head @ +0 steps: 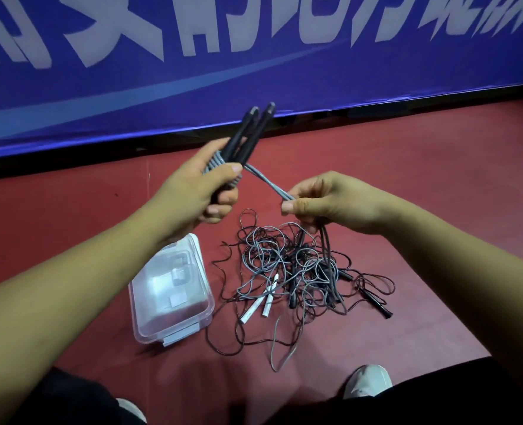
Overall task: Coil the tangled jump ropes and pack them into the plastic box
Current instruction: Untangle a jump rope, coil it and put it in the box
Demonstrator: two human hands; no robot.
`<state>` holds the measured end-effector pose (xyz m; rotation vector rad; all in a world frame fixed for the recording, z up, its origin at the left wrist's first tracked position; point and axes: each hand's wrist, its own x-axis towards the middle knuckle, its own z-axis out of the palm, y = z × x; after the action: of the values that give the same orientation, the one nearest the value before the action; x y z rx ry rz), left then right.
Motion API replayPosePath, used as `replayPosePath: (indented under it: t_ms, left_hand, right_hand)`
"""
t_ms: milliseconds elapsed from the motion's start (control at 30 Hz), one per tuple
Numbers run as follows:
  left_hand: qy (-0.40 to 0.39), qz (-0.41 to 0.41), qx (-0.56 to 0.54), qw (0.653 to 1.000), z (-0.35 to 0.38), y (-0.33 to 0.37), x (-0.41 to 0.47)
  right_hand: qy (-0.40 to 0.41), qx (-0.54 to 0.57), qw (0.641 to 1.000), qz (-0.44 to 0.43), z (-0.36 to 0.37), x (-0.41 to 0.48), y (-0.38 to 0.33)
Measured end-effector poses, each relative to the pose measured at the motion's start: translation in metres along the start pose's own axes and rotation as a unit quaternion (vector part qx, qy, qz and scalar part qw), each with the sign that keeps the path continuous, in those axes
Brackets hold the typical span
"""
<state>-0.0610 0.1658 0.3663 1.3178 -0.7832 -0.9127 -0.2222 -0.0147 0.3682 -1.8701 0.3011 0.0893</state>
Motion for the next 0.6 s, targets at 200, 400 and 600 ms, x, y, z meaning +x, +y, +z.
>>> replayPosePath:
  t_ms: [200, 400, 600]
  left_hand:
    - [0.101, -0.029, -0.016, 0.994, -0.033, 0.002, 0.012]
    - [0.11, -0.05, 0.125, 0.985, -0.047, -0.013, 0.019]
    - [0.084, -0.047, 0.331, 0.939, -0.051, -0.019, 0.021]
  right_hand:
    - [-0.011, 0.001, 1.0, 0.017, -0.001, -0.008, -0.003]
    - [0.034, -0.072, 0.997, 0.0, 0.016, -0.01, -0.02]
    - [0.052, -0.113, 0.992, -0.012, 0.018, -0.014, -0.035]
